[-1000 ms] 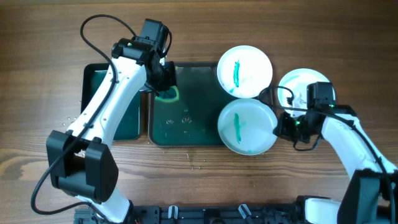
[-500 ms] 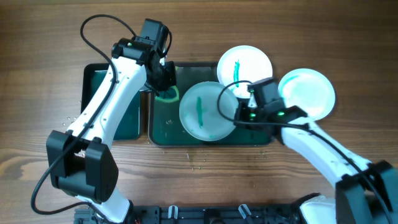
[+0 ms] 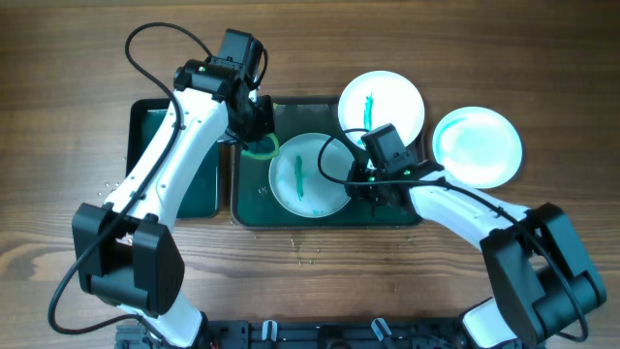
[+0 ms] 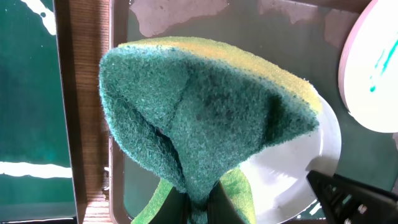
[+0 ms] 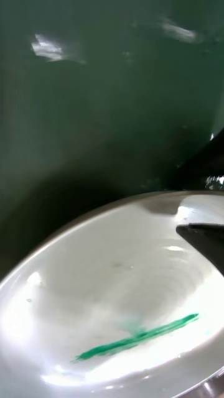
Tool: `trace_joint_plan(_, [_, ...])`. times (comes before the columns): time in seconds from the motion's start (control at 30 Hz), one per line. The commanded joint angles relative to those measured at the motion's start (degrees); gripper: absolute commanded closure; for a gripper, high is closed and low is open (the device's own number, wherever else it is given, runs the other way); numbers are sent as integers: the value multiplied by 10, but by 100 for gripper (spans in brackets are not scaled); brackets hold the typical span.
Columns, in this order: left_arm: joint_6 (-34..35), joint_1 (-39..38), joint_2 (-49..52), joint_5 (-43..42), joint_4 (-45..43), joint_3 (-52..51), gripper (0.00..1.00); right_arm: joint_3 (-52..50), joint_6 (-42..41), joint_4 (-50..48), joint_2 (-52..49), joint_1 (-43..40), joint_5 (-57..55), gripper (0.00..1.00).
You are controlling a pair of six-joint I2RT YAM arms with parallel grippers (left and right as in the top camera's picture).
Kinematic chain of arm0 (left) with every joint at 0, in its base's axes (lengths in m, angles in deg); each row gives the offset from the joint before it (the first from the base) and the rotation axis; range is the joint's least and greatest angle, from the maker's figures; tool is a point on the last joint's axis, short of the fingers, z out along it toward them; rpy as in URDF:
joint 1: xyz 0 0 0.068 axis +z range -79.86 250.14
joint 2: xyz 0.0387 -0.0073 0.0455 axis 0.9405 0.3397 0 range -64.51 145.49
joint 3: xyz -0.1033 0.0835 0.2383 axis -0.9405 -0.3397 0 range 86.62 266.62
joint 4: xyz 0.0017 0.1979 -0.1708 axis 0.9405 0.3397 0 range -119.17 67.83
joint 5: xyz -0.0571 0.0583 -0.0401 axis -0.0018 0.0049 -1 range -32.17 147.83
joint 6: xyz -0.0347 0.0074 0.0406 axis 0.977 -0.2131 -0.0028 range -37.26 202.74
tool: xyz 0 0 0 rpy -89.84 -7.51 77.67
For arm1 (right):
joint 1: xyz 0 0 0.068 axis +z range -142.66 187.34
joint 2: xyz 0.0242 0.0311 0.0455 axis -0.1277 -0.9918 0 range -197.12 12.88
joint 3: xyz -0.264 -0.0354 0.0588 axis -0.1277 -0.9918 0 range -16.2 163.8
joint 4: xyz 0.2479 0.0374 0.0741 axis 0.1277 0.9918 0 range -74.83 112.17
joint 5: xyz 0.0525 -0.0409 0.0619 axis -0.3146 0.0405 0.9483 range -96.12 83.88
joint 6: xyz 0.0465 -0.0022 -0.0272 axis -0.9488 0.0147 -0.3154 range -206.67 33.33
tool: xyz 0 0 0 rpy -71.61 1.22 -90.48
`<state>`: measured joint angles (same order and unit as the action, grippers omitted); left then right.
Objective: Clean dirty plates on tray and stack at the side
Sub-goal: 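Grasp the lower-right plate rim with the right gripper and drag it left, then scrub the second plate with the sponge while the right gripper holds its rim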
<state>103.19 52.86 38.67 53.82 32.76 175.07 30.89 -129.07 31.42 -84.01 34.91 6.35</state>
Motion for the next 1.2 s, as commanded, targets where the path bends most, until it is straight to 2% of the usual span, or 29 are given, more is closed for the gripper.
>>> trace_joint_plan(0.0, [-7, 2, -1, -5, -1, -3, 96, 45, 104, 40, -10, -2, 19, 67])
trace_joint_plan(0.2, [-7, 1, -1, -5, -2, -3, 96, 59, 217, 50, -16, -12, -2, 63])
trace_joint_plan(0.3, [-7, 1, -1, -5, -2, -3, 96, 59, 229, 21, -41, -12, 0, 70])
trace_joint_plan(0.43, [-7, 1, -1, -5, -2, -3, 96, 59, 227, -18, -90, -12, 19, 72])
trace_joint_plan(0.63, [-7, 1, 0, -5, -2, -3, 96, 59, 227, -34, -100, -12, 37, 87])
trace_joint_plan(0.7, [-5, 1, 5, -5, -2, -3, 96, 59, 226, -33, -100, -12, 37, 95])
trace_joint_plan(0.73, [-4, 0, 8, -5, -2, -4, 96, 59, 222, -31, -100, -12, 37, 96])
trace_joint_plan(0.83, [3, -7, 13, -5, -9, -19, 96, 59, 181, -24, -100, -12, 37, 96])
trace_joint_plan(1.0, [32, -35, 16, -5, -71, -90, 96, 59, 100, -7, -100, -12, 27, 96])
trace_joint_plan(1.17, [77, -55, 16, -5, -142, -158, 96, 59, 92, 1, -100, -12, 24, 96])
